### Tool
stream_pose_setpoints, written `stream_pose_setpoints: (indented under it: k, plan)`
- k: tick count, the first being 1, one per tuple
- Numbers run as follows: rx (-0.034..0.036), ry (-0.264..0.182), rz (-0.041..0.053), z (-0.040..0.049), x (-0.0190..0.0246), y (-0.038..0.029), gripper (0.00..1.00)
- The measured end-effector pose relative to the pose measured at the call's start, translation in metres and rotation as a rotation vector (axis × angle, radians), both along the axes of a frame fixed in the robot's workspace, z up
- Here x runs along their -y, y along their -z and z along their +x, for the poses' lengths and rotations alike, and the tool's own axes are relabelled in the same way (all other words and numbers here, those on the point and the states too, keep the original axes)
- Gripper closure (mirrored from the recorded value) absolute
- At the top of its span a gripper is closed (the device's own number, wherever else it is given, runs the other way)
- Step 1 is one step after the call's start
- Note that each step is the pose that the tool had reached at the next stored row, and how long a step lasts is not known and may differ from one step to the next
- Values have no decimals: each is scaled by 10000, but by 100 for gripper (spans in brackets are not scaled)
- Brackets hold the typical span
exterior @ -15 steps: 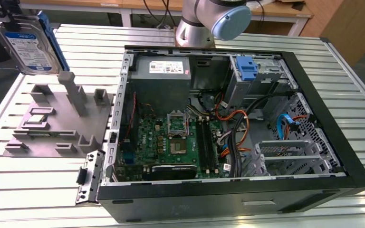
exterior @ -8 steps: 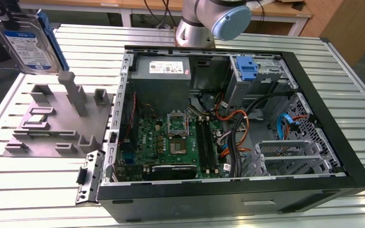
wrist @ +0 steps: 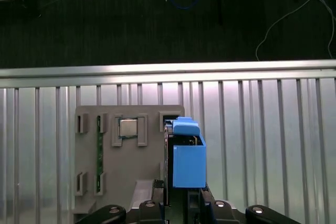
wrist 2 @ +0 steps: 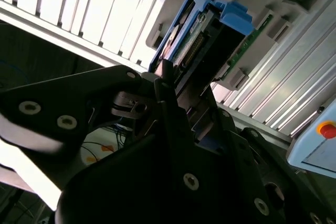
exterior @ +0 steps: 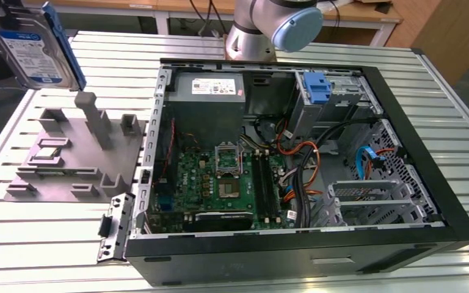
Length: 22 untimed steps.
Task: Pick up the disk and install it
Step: 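Pick up the disk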
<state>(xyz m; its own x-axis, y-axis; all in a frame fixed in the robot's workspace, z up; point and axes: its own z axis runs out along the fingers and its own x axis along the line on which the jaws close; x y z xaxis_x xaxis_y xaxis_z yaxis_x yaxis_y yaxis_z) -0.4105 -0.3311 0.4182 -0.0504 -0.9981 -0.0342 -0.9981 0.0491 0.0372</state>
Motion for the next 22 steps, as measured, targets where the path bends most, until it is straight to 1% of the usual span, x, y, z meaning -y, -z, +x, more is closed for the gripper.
stream_pose_setpoints:
  k: [5,9,11,18,22]
  plan:
    - [1,0,0,0,0,-112,65]
    - [1,0,1,0,0,-185,65]
    - [2,0,1,0,0,-195,65]
    - [0,0,0,0,0,-198,65]
    - [0,0,-1,0,0,-231,65]
